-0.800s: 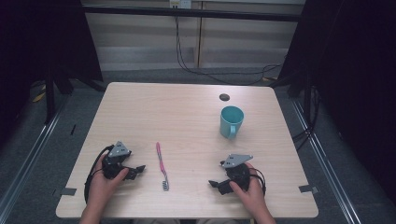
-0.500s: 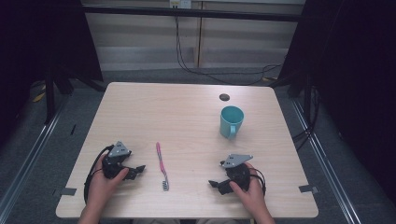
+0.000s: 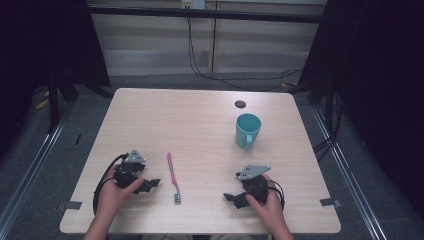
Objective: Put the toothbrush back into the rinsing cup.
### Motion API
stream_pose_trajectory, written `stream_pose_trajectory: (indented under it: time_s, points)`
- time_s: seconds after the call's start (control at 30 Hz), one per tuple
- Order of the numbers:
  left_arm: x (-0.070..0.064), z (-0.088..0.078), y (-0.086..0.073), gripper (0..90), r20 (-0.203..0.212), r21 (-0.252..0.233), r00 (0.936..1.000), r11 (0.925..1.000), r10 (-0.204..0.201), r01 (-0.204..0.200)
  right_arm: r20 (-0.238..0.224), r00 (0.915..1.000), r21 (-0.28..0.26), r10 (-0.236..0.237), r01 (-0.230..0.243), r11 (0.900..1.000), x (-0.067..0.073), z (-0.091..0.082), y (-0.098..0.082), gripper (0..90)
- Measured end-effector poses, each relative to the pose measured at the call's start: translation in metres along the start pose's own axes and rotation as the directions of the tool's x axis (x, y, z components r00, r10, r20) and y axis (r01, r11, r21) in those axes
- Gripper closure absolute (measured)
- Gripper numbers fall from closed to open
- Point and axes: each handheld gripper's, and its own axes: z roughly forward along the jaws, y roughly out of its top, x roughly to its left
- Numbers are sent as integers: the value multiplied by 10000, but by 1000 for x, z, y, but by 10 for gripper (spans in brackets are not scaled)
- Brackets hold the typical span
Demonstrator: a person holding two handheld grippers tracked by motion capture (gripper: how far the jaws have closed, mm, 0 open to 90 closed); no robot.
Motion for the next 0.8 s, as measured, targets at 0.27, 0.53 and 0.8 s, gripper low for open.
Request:
stream_pose_trajectory:
  time_s: [0.27,0.53,0.8]
  points:
    - [-5,1,18,157,426,674,9977,9965,-530,500,-6,10000,-3,-9,9,10000,0,0,0,130]
    - [-13,10,41,155,335,1161,9975,9915,-629,587,-18,10000,-3,-11,11,10000,0,0,0,130]
    - [-18,18,53,185,226,1379,9968,9878,-764,726,-18,10000,-3,-10,10,10000,0,0,0,130]
